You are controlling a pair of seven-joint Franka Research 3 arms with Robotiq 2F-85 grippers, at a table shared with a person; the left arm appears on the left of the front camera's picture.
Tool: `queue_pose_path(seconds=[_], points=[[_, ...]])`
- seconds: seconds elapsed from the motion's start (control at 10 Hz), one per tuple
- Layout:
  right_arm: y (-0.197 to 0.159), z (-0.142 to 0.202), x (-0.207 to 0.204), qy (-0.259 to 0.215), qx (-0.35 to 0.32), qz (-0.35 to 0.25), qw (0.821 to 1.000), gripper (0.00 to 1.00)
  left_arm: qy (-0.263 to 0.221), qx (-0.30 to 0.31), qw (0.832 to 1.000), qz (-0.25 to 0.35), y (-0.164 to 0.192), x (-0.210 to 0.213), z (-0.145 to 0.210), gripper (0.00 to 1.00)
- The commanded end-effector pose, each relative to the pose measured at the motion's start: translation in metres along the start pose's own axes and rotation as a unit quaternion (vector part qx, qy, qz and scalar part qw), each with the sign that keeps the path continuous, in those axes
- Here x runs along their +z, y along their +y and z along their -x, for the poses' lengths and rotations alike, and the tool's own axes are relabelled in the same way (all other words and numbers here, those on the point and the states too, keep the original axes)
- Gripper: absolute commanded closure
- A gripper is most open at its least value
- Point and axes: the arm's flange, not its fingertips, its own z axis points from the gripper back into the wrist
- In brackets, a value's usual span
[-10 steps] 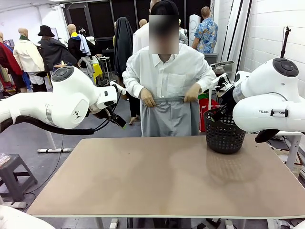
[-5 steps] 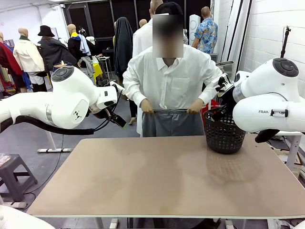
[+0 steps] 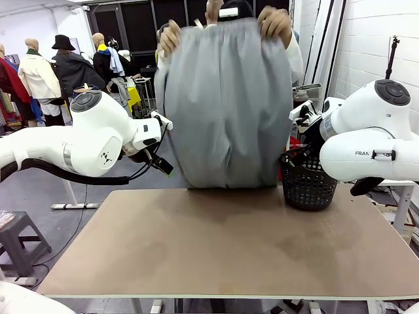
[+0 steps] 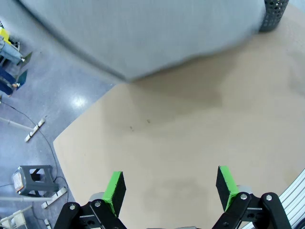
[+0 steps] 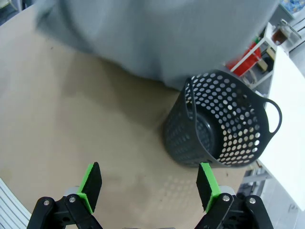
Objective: Fold the training pants.
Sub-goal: Grab both ends of the Training pants handed by a person.
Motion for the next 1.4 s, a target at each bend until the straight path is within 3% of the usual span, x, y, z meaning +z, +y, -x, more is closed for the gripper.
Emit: queue_pose_path(seconds=[0.0, 1.3], points=[[0.0001, -0.0004, -0.0003, -0.002, 0.001, 0.0, 1.0, 0.0, -0.005, 0.0, 1.0, -0.002, 0.0008, -0.0016, -0.0013, 0.0], [0.0001, -0.0004, -0.0003, -0.002, 0.001, 0.0, 1.0, 0.0, -0.005, 0.0, 1.0, -0.002, 0.0008, -0.0016, -0.0013, 0.0]])
